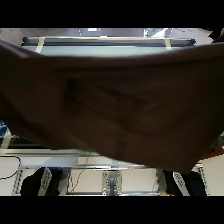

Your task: Fold the shirts.

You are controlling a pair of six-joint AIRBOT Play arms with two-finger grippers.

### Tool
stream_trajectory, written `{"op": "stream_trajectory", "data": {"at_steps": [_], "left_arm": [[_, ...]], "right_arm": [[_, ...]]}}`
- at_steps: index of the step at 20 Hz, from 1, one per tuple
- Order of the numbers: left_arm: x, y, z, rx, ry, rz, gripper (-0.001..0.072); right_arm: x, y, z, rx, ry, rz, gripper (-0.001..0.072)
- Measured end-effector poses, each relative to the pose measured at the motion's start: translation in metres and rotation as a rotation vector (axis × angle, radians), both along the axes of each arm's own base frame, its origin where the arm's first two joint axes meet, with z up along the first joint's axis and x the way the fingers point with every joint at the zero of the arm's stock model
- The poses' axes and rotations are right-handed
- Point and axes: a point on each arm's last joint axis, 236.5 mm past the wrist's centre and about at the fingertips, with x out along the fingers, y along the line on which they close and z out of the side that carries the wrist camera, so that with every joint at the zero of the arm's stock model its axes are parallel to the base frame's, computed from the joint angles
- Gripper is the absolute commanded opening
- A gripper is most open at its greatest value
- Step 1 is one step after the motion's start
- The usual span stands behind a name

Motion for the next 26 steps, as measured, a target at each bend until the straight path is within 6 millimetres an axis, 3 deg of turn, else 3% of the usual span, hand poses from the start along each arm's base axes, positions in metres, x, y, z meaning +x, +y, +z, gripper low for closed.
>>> {"op": "stream_trajectory", "data": {"at_steps": [2, 4, 9, 12, 15, 17, 20, 26], "left_arm": [[0.034, 0.005, -0.046, -0.040, 0.164, -0.047, 0.0010], [0.071, 0.003, -0.104, -0.081, 0.339, -0.106, 0.0010], [0.174, 0.003, -0.249, -0.102, 0.621, -0.115, 0.0011], [0.222, 0.005, -0.326, -0.102, 0.706, -0.079, 0.0010], [0.255, 0.006, -0.384, -0.100, 0.738, -0.040, 0.0011], [0.266, 0.006, -0.404, -0.097, 0.742, -0.024, 0.0011], [0.262, 0.000, -0.424, -0.075, 0.791, -0.049, 0.0011], [0.210, 0.009, -0.469, 0.102, 1.026, -0.116, 0.0011]], "right_arm": [[0.039, -0.011, -0.038, 0.033, 0.148, 0.010, 0.0005], [0.081, -0.017, -0.087, 0.084, 0.305, 0.047, 0.0005], [0.171, -0.023, -0.237, 0.240, 0.656, 0.130, 0.0005], [0.218, -0.019, -0.319, 0.310, 0.770, 0.124, 0.0005], [0.261, -0.007, -0.373, 0.336, 0.773, 0.087, 0.0005], [0.282, 0.000, -0.393, 0.334, 0.743, 0.060, 0.0005], [0.290, 0.006, -0.409, 0.311, 0.743, 0.054, 0.0005], [0.244, 0.012, -0.451, 0.166, 0.968, 0.121, 0.0005]]}}
